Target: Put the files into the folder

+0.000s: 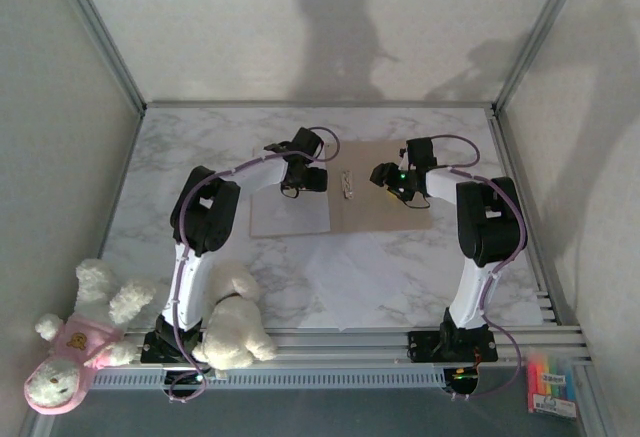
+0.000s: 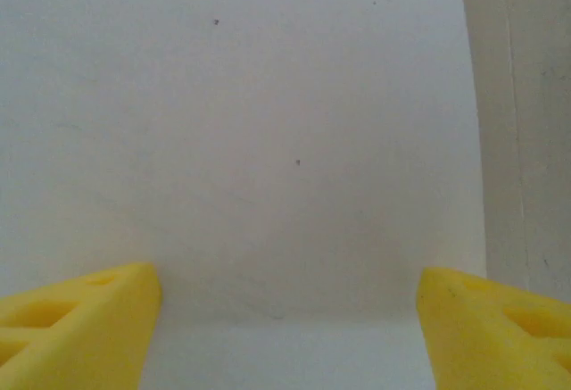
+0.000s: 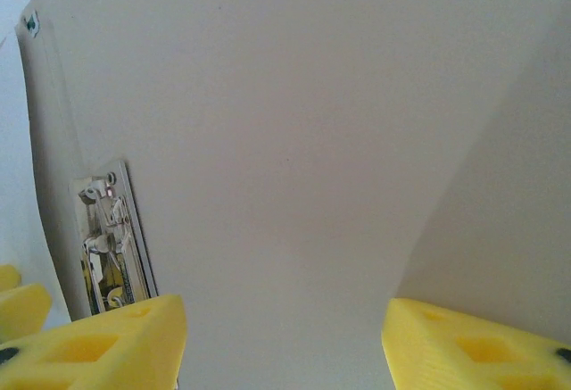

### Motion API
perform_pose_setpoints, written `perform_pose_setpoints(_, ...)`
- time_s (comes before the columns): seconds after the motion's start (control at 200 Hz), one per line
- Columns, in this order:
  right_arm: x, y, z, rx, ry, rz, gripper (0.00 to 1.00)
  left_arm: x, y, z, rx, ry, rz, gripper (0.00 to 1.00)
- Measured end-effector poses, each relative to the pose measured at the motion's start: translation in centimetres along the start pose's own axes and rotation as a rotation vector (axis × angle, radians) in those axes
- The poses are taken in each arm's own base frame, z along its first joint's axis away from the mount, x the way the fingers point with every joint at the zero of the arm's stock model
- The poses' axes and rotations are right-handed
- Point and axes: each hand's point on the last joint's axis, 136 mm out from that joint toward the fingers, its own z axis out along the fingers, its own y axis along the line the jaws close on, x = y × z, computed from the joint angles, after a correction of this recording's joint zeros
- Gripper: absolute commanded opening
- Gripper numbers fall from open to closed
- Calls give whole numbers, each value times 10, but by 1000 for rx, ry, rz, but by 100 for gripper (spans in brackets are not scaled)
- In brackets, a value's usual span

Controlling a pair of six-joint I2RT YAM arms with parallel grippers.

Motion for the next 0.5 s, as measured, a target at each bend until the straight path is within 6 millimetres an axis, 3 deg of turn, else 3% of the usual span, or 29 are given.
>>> perform_pose_setpoints(0.396, 0, 1, 0, -4, -4, 17, 62, -1, 1, -5, -9, 14, -1, 80)
perform_pose_setpoints(0.501, 1, 2, 0, -6, -5, 21, 62, -15, 0, -16, -12, -5, -7, 81)
